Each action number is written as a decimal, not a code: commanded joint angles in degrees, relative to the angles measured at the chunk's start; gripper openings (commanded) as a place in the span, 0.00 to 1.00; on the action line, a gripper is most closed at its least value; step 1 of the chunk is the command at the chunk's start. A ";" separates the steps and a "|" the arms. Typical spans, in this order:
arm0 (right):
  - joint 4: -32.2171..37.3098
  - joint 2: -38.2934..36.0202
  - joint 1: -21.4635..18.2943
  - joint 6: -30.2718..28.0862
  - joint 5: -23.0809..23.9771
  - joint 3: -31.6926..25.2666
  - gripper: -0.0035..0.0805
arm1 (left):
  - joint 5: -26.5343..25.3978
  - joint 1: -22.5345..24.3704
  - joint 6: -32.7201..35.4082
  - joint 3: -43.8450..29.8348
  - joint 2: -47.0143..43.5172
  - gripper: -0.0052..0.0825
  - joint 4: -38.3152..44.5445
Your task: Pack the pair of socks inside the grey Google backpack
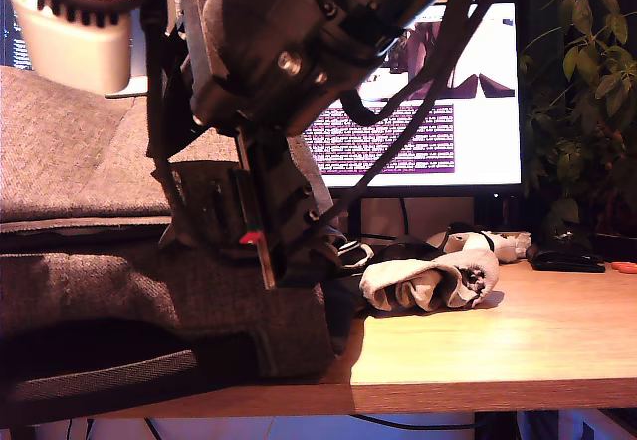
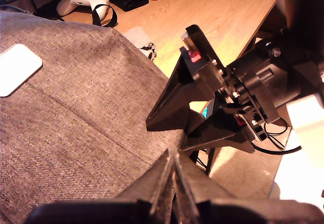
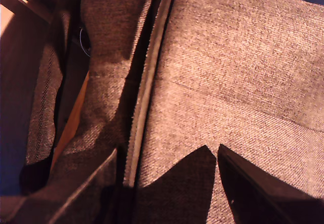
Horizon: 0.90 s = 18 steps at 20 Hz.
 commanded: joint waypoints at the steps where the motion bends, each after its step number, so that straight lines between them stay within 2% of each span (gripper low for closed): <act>1: 1.29 -1.27 -0.44 0.70 -0.24 0.61 0.69 | 0.11 0.02 -0.22 0.28 0.26 0.04 0.42; 6: 0.42 -1.40 -0.22 3.15 -0.17 1.57 0.69 | 0.11 0.02 -0.22 0.28 0.26 0.04 0.33; 8: -2.71 -1.57 0.96 4.00 -0.44 2.03 0.69 | 0.11 0.02 -0.22 0.28 0.26 0.04 -0.02; 12: -5.16 -2.38 2.21 10.01 -3.63 2.91 0.69 | 0.11 0.02 -0.20 0.28 0.26 0.04 -0.13; 16: -5.92 -2.91 1.92 11.04 -4.70 3.17 0.69 | 0.11 0.02 -0.20 0.28 0.26 0.04 -0.15; 18: -8.87 -2.91 0.81 11.02 -6.78 3.19 0.69 | 0.09 0.02 -0.20 0.28 0.26 0.04 -0.17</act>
